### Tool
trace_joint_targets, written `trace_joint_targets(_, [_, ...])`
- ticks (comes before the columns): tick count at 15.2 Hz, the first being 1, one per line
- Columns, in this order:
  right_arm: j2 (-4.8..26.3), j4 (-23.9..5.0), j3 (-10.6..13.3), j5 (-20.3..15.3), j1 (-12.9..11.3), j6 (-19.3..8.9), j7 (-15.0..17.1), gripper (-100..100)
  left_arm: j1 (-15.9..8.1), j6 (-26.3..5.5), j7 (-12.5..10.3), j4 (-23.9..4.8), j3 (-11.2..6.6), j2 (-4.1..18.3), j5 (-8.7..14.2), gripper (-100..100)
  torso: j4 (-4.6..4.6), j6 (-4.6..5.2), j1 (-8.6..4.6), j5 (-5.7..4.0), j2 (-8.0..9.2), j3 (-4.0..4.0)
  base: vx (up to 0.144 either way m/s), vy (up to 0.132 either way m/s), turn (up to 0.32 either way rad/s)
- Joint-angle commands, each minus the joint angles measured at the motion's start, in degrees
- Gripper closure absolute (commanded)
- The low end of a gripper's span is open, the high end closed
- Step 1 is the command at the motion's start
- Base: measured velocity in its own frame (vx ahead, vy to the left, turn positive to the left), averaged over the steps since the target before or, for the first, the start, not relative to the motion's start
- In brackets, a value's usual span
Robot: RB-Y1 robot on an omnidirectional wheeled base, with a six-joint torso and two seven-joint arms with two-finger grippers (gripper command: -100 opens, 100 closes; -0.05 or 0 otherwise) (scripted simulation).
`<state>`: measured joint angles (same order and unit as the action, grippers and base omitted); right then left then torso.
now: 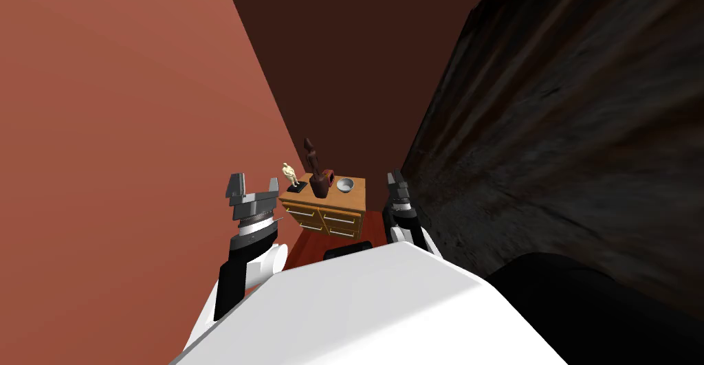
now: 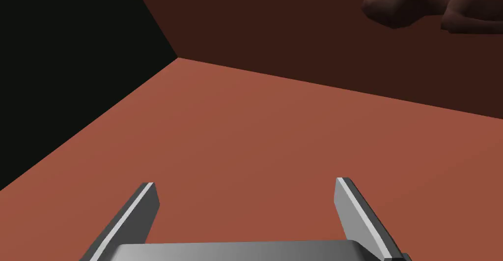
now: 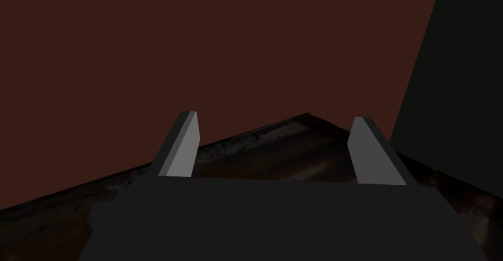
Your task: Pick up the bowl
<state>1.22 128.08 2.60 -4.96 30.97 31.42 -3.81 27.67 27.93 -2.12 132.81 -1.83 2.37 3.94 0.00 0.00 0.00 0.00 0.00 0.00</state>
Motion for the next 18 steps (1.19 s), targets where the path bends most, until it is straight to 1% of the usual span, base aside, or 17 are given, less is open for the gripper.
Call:
trace_joint_targets(1, [2.66, -0.83, -0.89, 2.48, -0.92, 0.69, 0.53, -100, 0.0, 0.0, 0.0, 0.0, 0.0, 0.0, 0.0, 0, 0.0, 0.0, 0.0, 0.0, 0.0, 0.0, -0.007, 0.017, 0.057])
trace_joint_targets(2, [2.66, -0.83, -0.89, 2.48, -0.92, 0.69, 0.53, -100, 0.0, 0.0, 0.0, 0.0, 0.0, 0.0, 0.0, 0, 0.0, -0.01, 0.02, 0.0, 0.01, 0.01, -0.013, 0.029, 0.068])
trace_joint_targets(4, [4.76, -2.08, -2.2, 5.54, -2.29, 1.71, 1.33, -100, 0.0, 0.0, 0.0, 0.0, 0.0, 0.0, 0.0, 0, 0.01, -0.01, 0.09, 0.02, 0.04, 0.02, -0.017, 0.041, 0.087])
trace_joint_targets(5, [4.76, -2.08, -2.2, 6.17, -2.29, 1.71, 1.33, -100, -0.01, 0.0, 0.0, 0.0, 0.01, 0.0, 0.0, 0, 0.01, -0.03, 0.14, 0.03, 0.05, 0.03, -0.023, 0.048, 0.073])
trace_joint_targets(6, [5.7, -2.9, -3.05, 7.83, -3.19, 2.37, 1.85, -100, 0.0, 0.0, 0.0, 0.0, 0.01, 0.0, 0.0, 0, 0.02, -0.01, 0.17, 0.04, 0.07, 0.04, -0.027, 0.045, 0.063])
trace_joint_targets(7, [5.7, -2.9, -3.05, 8.56, -3.19, 2.37, 1.85, -100, -0.01, 0.0, 0.0, 0.0, 0.01, 0.0, 0.0, 0, 0.02, -0.02, 0.17, 0.04, 0.09, 0.05, -0.024, 0.037, 0.055])
trace_joint_targets(8, [6.56, -3.83, -4.01, 10.24, -4.2, 3.13, 2.44, -100, -0.01, 0.0, 0.0, 0.0, 0.01, 0.0, 0.0, 0, 0.02, -0.01, 0.15, 0.04, 0.09, 0.05, -0.02, 0.043, 0.08])
trace_joint_targets(9, [6.56, -3.83, -4.01, 11.29, -4.2, 3.13, 2.44, -100, -0.01, 0.0, 0.0, 0.0, 0.01, 0.0, 0.0, 0, 0.02, -0.02, 0.16, 0.03, 0.09, 0.05, -0.014, 0.042, 0.07])
trace_joint_targets(10, [7.35, -4.87, -5.08, 12.63, -5.34, 3.97, 3.1, -100, 0.0, 0.0, 0.0, 0.0, 0.01, 0.0, 0.0, 0, 0.02, -0.01, 0.16, 0.04, 0.07, 0.04, -0.006, 0.045, 0.095])
trace_joint_targets(11, [7.35, -4.87, -5.08, 13.97, -5.34, 3.97, 3.1, -100, -0.01, 0.0, 0.0, 0.0, 0.01, 0.0, 0.0, 0, 0.01, -0.02, 0.17, 0.04, 0.04, 0.03, -0.005, 0.044, 0.085])
trace_joint_targets(12, [7.35, -4.87, -5.08, 14.34, -5.34, 3.97, 3.1, -100, 0.0, 0.0, 0.0, 0.0, 0.01, 0.0, 0.0, 0, 0.01, -0.02, 0.17, 0.04, 0.03, 0.02, -0.006, 0.031, 0.026])
trace_joint_targets(13, [8.07, -6.01, -6.25, 16.23, -6.59, 4.89, 3.83, -100, 0.0, 0.0, 0.0, 0.0, 0.0, 0.0, 0.0, 0, 0.01, 0.0, 0.15, 0.03, 0.03, 0.02, -0.014, 0.04, 0.073])
trace_joint_targets(14, [8.07, -6.01, -6.25, 17.38, -6.59, 4.89, 3.83, -100, -0.01, 0.0, 0.0, 0.0, 0.01, 0.0, 0.0, 0, 0.01, -0.02, 0.15, 0.03, 0.04, 0.02, -0.015, 0.044, 0.08])
trace_joint_targets(15, [8.07, -6.01, -6.25, 17.68, -6.59, 4.89, 3.83, -100, 0.0, 0.0, 0.0, 0.0, 0.01, 0.0, 0.0, 0, 0.01, -0.01, 0.17, 0.04, 0.04, 0.02, -0.011, 0.029, 0.032])
trace_joint_targets(16, [8.73, -7.25, -7.51, 19.59, -7.93, 5.9, 4.61, -100, 0.0, 0.0, 0.0, 0.0, 0.0, 0.0, 0.0, 0, 0.01, 0.0, 0.14, 0.03, 0.05, 0.03, -0.011, 0.035, 0.098])
trace_joint_targets(18, [8.73, -7.25, -7.51, 21.31, -7.93, 5.9, 4.61, -100, 0.0, 0.0, 0.0, 0.0, 0.01, 0.0, 0.0, 0, 0.01, -0.01, 0.15, 0.03, 0.03, 0.02, -0.005, 0.035, 0.065])
